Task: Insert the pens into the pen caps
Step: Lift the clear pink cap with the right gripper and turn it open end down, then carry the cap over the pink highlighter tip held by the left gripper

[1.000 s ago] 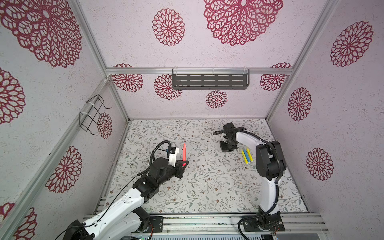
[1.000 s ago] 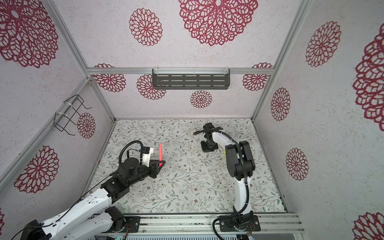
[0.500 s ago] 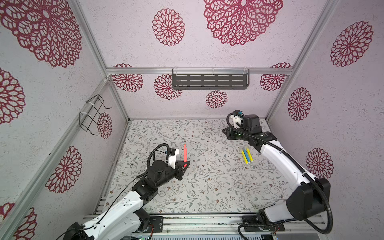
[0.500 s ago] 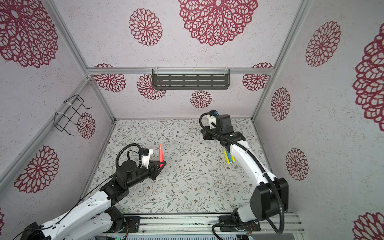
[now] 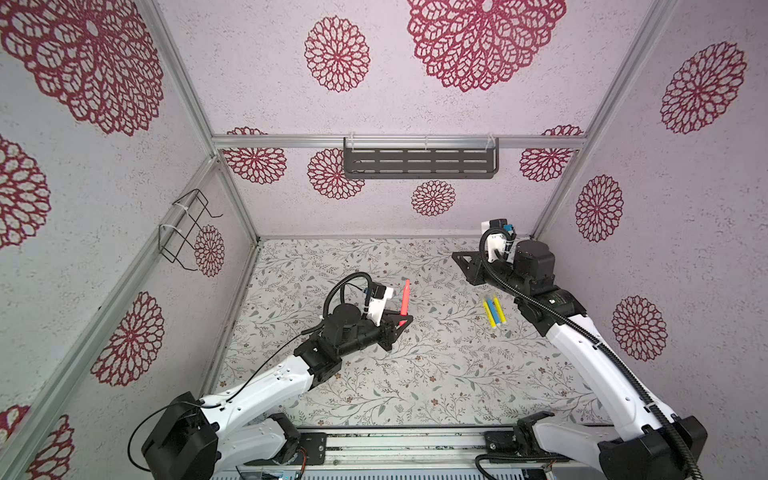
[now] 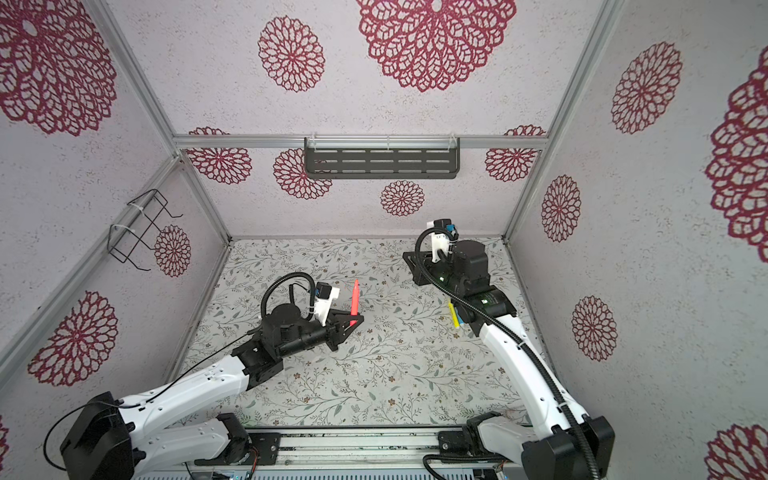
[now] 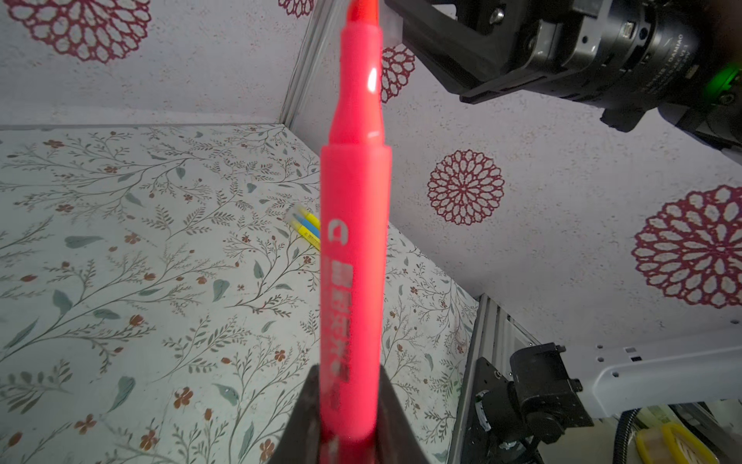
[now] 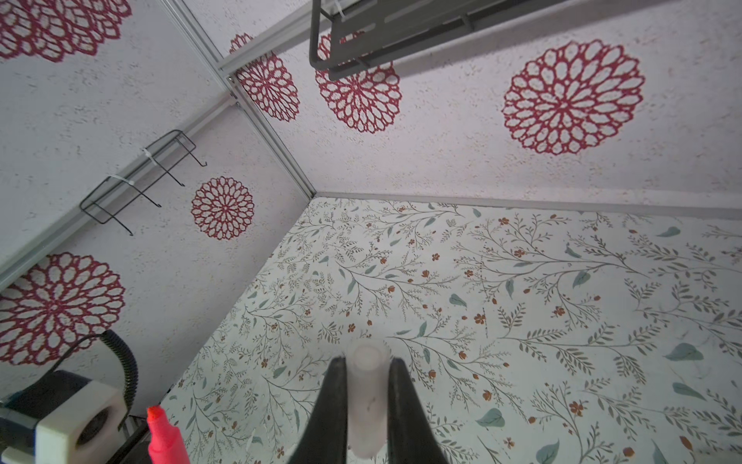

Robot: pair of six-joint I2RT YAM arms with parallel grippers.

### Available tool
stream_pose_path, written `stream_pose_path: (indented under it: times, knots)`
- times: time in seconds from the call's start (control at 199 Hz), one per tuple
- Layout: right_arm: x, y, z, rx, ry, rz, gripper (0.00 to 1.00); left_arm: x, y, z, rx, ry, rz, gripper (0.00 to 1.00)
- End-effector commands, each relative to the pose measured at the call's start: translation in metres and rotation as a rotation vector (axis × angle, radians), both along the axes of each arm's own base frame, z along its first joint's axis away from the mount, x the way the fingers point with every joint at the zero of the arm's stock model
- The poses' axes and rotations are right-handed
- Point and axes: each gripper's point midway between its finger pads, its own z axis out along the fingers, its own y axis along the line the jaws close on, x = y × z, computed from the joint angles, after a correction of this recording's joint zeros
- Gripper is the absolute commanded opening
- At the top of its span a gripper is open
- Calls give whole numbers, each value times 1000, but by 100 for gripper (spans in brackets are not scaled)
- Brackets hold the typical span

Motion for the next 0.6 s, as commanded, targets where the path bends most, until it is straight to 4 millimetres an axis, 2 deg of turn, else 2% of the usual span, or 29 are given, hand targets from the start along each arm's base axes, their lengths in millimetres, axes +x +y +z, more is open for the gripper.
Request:
stream_pose_path:
  times: [0.0,0.311,0.592]
  knots:
    - [-12,6,31,69,-86,52,0,-7,-11,17,-28,-55,-38,0]
    - [-23,23,46,149,-108,163,0,-15,-24,21,-16,-60,-65,0]
    - [-51,52,61,221,-170,287,0,-15,-33,23,-11,-66,-90,0]
